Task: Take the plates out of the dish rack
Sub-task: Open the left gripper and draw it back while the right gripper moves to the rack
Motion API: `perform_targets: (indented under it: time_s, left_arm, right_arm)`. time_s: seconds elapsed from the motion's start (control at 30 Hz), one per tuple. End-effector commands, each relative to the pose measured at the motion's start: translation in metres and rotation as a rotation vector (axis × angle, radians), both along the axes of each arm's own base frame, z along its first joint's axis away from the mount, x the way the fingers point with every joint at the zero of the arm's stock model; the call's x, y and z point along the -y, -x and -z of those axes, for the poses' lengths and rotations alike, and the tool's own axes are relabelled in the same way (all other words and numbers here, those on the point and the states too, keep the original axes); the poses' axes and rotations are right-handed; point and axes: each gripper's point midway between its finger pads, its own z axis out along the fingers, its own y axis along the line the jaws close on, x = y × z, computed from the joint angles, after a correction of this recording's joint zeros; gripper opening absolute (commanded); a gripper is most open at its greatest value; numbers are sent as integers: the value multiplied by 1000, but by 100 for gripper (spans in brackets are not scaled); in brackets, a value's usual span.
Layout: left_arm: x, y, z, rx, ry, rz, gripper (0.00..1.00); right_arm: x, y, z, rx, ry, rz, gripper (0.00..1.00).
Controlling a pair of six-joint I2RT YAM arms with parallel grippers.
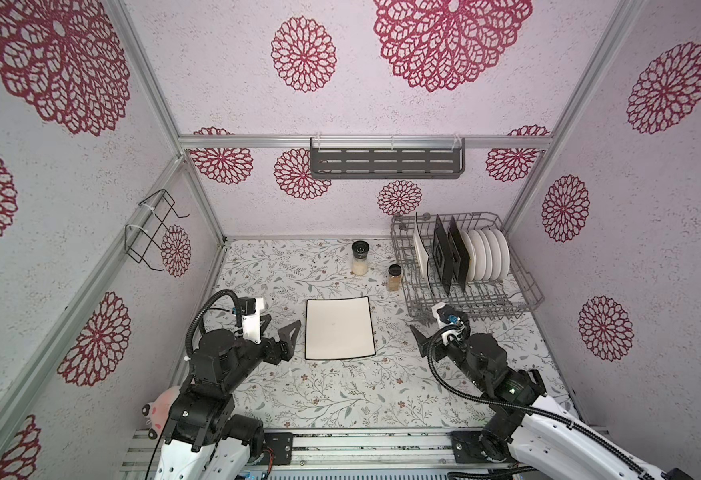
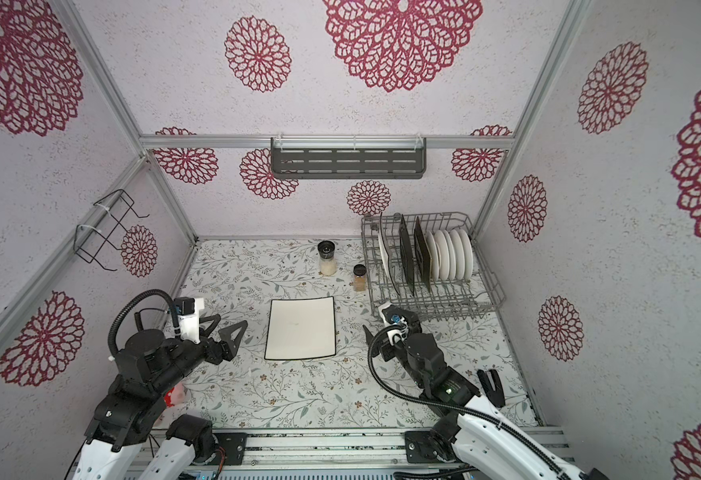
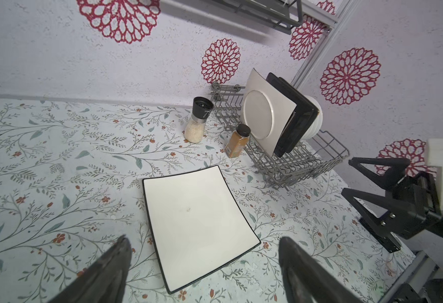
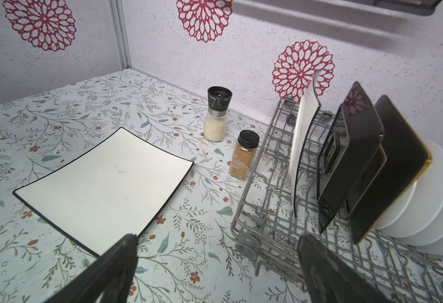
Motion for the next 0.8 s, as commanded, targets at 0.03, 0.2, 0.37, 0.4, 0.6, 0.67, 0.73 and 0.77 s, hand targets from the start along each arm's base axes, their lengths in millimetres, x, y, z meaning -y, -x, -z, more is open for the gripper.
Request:
perform_targets:
  time_s: [0.03,0.2,0.37,0.4,0.6,0.67,0.73,0.77]
  left_arm:
    - [11,10,4,30,-36,90,91]
    - [3,19,-12,157,-30,57,93]
    - [-1,25,-19,205,-25,38,95]
    - [-1,25,-18,202,-28,37,95]
    - [2,23,-14,181,-37,53,95]
    - [-1,21,-14,184,-42,36,95]
    - [-1,19,-13,177,-44,32,94]
    - [0,19,-11,169,-45,38,94]
  right_arm:
    - [11,-10,-31,160,-44,76,98]
    - [5,-21,-15,155,-39,76,99]
    - [14,-41,-9,137,-137,134,98]
    - [15,-44,-9,141,-154,140,98]
    - [22,-62,-7,176,-168,175,94]
    - [22,-72,-2,149,-174,180,92]
    - [20,-78,0,145,-191,175,90]
    - [20,-82,1,147,-198,179,90]
